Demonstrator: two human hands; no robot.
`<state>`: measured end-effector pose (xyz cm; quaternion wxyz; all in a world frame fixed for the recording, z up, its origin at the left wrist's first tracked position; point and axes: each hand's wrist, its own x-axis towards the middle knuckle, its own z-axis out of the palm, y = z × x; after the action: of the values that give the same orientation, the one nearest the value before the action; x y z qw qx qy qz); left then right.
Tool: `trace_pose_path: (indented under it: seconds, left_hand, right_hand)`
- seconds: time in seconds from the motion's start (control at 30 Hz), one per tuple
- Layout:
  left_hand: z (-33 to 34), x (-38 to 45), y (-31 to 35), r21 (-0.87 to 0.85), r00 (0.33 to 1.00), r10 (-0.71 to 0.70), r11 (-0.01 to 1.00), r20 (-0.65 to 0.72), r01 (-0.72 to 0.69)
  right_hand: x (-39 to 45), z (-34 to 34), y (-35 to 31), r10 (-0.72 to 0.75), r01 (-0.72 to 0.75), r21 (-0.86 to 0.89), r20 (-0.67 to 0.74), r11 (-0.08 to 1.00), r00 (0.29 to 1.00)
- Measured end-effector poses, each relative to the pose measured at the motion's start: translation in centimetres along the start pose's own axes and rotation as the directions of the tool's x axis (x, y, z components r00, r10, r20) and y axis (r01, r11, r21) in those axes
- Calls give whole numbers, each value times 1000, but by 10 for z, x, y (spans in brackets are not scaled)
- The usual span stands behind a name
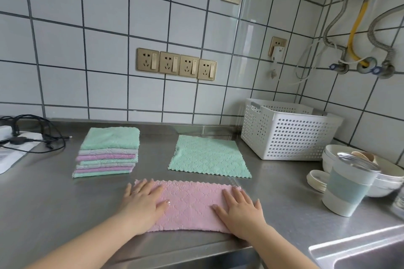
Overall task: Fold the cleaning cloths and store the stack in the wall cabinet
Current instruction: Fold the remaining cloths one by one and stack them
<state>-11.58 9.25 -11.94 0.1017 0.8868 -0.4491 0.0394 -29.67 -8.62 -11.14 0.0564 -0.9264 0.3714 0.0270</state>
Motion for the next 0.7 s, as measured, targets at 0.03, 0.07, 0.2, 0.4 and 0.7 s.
trace_pose_path:
  seconds: [0.03,0.07,0.2,0.4,0.7]
  left_hand:
    - [-1,-3,1,22,991,105,994,-83,-104]
    - [-2,-7,5,34,970,202,979,-138,-199]
    - [-10,-25,51,99,820,544,839,-178,-535]
    - [0,-22,76,246,784,610,782,-112,-573]
    - [-1,-24,49,327,821,561,799,-105,-504]
  right_hand:
    - [3,-2,-2,-7,6,-31,-18,999,1000]
    - [6,-6,-5,-26,23,-58,-54,998,998]
    - [19,-24,-24,-225,227,-7,-153,974,962]
    - [42,-21,-67,-307,306,94,-13,947,952]
    - [53,-17,-63,-333,337,-10,-187,941,924]
